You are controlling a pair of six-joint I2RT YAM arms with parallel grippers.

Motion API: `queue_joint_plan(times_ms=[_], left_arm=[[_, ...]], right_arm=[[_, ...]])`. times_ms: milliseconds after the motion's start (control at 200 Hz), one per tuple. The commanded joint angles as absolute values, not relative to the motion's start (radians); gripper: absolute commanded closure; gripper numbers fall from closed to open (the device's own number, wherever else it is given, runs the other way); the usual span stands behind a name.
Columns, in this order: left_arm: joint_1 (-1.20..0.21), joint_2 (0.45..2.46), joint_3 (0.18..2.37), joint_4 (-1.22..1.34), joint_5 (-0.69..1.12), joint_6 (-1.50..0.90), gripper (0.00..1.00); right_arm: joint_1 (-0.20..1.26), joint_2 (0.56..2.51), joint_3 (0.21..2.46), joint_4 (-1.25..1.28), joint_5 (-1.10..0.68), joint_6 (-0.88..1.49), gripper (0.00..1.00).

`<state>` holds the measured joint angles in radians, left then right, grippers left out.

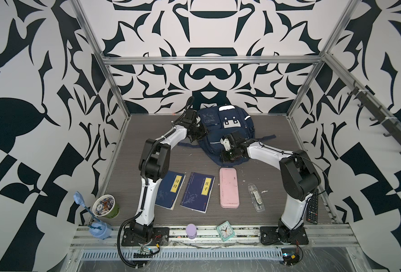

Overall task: Pack books, pencil case, and school supplies into a backpack
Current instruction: Unzip the student bag at the top-center of the table.

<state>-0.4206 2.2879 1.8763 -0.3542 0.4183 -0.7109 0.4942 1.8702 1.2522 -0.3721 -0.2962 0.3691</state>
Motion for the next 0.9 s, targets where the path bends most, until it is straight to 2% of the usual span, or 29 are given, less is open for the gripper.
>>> queue_joint_plan(times_ms=[0,155,515,710,895], left_arm=[[-0.436,2.345,1.935,-0.417,0.457,-0.686,0.58],[-0.440,2.369,1.961,-0.470,0.416,-0.677,0.58],[-0.439,2.238,1.786,-0.413,0.274,-0.635,0.58],[-0.437,2.244,1.781,-0.404,0.275,-0.636,0.58],[-0.437,2.316,1.867,-0.398,0.377,-0.643,0.58]], right_arm=[[0.491,1.841,1.246,-0.377,-0.291,0.384,1.00],[0.491,1.837,1.247,-0.376,-0.301,0.390,1.00],[0.493,1.840,1.242,-0.372,-0.308,0.391,1.00],[0.501,1.848,1.244,-0.368,-0.311,0.393,1.00],[0.504,1.853,1.250,-0.372,-0.313,0.393,1.00]])
